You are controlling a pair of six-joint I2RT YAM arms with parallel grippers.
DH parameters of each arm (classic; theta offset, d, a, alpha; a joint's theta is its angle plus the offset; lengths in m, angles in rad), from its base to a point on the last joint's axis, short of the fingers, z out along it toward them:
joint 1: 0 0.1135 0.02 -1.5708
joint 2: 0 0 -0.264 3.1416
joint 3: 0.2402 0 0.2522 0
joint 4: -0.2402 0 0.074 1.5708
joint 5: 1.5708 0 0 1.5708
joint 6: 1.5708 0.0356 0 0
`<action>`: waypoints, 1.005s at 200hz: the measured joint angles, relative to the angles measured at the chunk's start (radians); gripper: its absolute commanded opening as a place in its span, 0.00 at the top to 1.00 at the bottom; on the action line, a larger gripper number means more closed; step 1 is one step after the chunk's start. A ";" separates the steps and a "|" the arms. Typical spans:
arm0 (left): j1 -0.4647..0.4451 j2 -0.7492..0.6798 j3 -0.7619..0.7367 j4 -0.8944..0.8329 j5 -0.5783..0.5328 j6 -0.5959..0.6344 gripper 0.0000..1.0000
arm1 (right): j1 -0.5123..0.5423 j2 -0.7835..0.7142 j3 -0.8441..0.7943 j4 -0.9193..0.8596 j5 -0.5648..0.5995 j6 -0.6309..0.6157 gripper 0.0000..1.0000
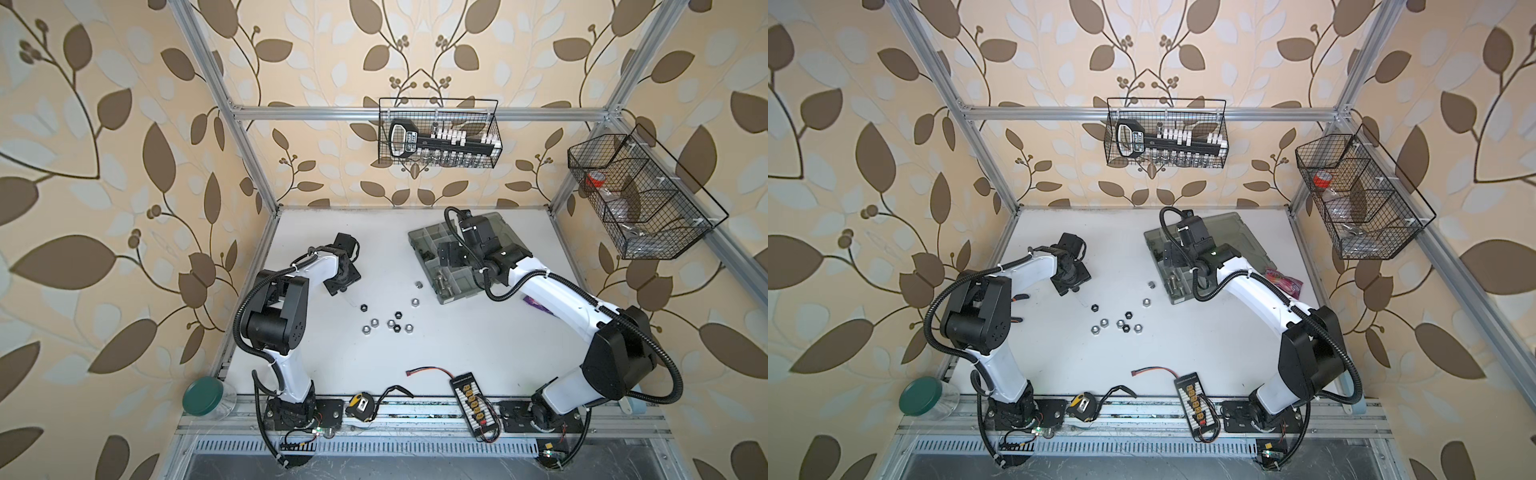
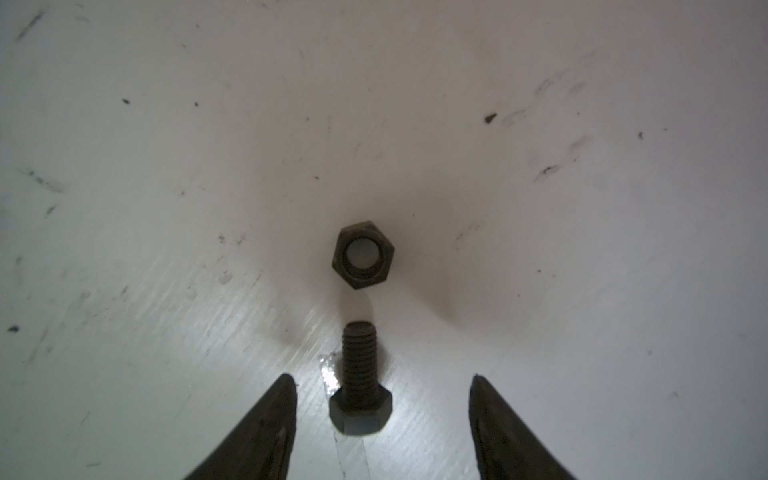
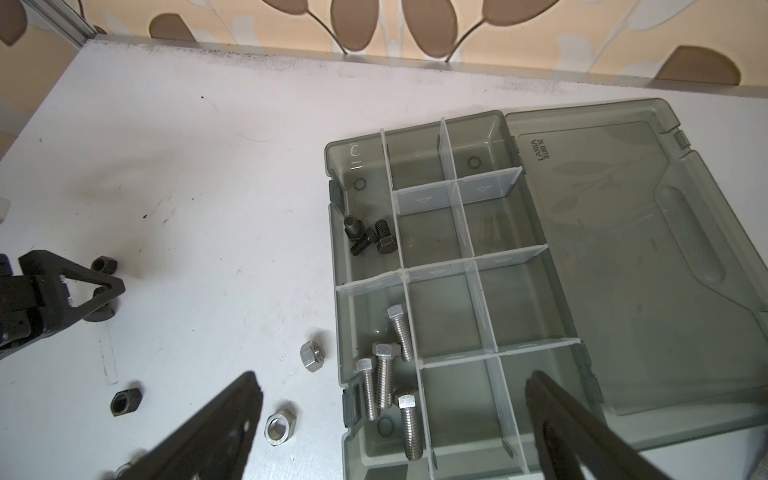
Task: Sort the screws and nuts into containers
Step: 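Lower the left gripper over a black bolt on the table and grasp it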
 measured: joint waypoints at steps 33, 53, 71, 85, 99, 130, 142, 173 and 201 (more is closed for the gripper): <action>0.021 0.032 0.014 -0.001 0.018 0.013 0.46 | 0.000 0.000 -0.002 0.000 0.015 0.002 0.00; 0.032 0.034 0.014 -0.004 0.027 0.019 0.51 | 0.000 0.000 -0.004 0.000 0.017 0.005 0.00; 0.038 0.035 0.014 -0.004 0.029 0.019 0.54 | 0.000 0.000 -0.006 0.000 0.020 0.008 0.00; 0.039 0.039 0.014 -0.004 0.031 0.019 0.57 | 0.000 0.000 -0.006 0.000 0.023 0.008 0.01; 0.039 0.043 0.014 -0.003 0.033 0.018 0.58 | 0.002 0.000 -0.006 -0.001 0.026 0.008 0.00; 0.039 0.045 0.016 -0.003 0.035 0.012 0.65 | 0.004 0.001 -0.006 -0.002 0.031 0.008 0.00; 0.039 0.045 0.016 -0.003 0.036 0.009 0.69 | 0.005 0.002 -0.006 -0.002 0.034 0.008 0.00; 0.039 0.046 0.016 -0.002 0.041 -0.002 0.80 | 0.007 0.015 -0.006 -0.003 0.039 0.011 0.00; 0.039 0.047 0.018 -0.001 0.052 -0.010 0.91 | 0.009 0.028 -0.006 -0.004 0.042 0.011 0.00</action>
